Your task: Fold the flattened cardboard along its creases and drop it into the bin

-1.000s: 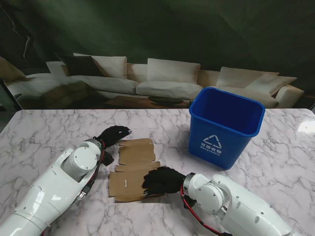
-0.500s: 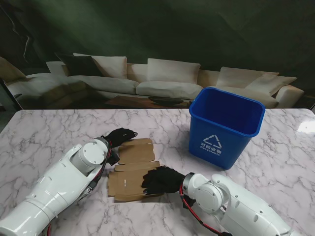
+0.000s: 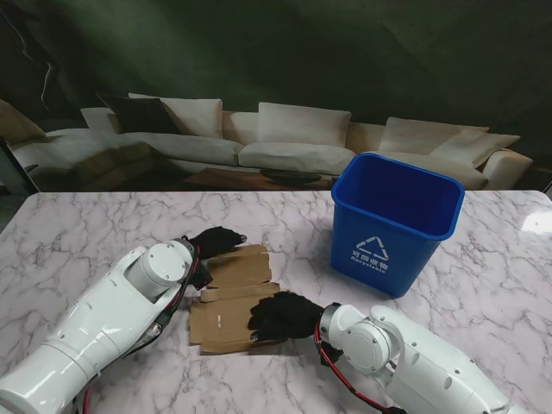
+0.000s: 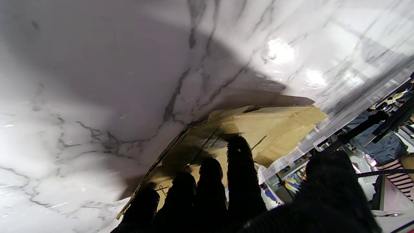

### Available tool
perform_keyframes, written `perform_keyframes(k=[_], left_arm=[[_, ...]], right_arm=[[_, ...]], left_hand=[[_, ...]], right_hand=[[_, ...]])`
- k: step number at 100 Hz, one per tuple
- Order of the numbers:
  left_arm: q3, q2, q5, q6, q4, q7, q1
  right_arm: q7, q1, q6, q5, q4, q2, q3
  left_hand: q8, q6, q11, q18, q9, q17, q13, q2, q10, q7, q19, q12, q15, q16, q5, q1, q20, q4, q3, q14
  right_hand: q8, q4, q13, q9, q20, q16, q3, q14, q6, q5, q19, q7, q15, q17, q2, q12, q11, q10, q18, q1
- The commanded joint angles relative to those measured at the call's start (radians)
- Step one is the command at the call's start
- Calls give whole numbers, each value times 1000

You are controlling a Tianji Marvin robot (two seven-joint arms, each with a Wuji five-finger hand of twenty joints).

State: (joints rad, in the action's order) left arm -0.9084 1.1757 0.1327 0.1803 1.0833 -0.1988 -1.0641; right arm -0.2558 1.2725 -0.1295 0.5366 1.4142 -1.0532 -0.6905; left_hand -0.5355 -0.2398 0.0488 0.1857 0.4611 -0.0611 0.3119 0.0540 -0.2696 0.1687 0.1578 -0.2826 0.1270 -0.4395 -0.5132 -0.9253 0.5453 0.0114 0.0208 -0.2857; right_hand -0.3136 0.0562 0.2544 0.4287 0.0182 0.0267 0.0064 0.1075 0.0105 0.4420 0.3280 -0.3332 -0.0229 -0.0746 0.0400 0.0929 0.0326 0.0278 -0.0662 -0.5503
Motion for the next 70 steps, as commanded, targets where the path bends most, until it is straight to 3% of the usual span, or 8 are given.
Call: perform_keyframes(k=[1,22,49,70], left_arm=[[12,-2,-22,24,2,-56,-19],[12,-13,-35,38,25,-95,-24],[22,-21,-87,78,52,-163,-19],[-9,-25,-118,63,113,-162,-60]], right_arm=[[-19,14,11,4,-36,2,15],[-20,8,14,-1,-42,1,24],[-21,1,18,-4,-48,0,31],[-24,-1,24,-5,-51,0,33]], left_hand=[[13,-3,15,127,30,-76,127,12,0,-6,246,-19,129,-108,-10,10,135,10,17,-49],[14,-7,15,124,29,-32,150,13,-5,-5,451,-22,177,-184,-13,8,119,10,18,-62],[21,-15,6,132,15,-44,182,15,-30,-15,519,-10,211,-207,-5,5,92,11,18,-87],[25,-17,-2,145,-20,-59,206,13,-27,-21,567,1,242,-226,9,6,85,11,18,-100]], right_hand=[[7,-11,8,12,-3,3,-22,-22,23,22,79,-13,4,19,36,32,100,-43,84,28],[7,-11,8,12,-2,3,-22,-21,22,22,78,-12,4,19,35,31,99,-45,85,28],[8,-11,7,12,-2,3,-22,-22,24,21,75,-11,4,19,36,31,99,-44,84,27],[8,-11,6,12,-2,3,-22,-24,26,20,73,-9,4,19,36,30,98,-47,85,28]])
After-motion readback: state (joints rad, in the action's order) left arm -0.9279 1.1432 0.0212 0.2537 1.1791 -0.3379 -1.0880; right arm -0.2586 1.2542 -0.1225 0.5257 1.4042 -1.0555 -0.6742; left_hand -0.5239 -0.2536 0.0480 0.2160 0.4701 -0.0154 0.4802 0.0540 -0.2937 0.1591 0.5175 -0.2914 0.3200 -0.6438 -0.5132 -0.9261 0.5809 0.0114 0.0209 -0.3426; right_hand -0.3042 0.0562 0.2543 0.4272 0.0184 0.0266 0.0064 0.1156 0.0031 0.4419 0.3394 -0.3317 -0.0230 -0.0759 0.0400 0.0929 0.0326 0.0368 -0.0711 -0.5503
